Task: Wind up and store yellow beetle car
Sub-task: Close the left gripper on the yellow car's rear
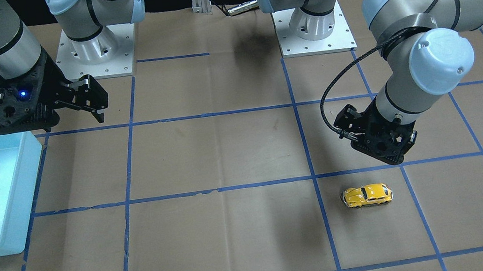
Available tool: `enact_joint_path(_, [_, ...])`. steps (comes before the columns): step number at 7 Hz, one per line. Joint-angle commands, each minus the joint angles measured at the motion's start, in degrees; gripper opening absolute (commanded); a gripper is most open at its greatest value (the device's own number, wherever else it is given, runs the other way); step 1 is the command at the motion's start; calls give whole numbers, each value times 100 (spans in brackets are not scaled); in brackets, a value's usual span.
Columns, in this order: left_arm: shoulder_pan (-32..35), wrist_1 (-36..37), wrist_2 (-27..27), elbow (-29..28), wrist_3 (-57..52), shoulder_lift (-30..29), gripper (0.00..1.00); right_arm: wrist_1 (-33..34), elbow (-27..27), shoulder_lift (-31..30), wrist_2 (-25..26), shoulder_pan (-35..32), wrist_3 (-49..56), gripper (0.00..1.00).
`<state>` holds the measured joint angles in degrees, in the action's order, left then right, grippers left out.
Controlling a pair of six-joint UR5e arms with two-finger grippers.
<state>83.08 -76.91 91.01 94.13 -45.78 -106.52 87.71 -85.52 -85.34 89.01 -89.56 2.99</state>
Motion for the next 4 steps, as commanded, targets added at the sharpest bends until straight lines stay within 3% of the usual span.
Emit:
enact_joint_path(1, [68, 472, 414, 9, -1760, -411, 98, 0, 0, 8, 3, 0, 0, 100])
enact_joint_path(4, [182, 834, 435, -43, -3399, -895, 98, 0, 0, 9, -6, 0, 0, 100])
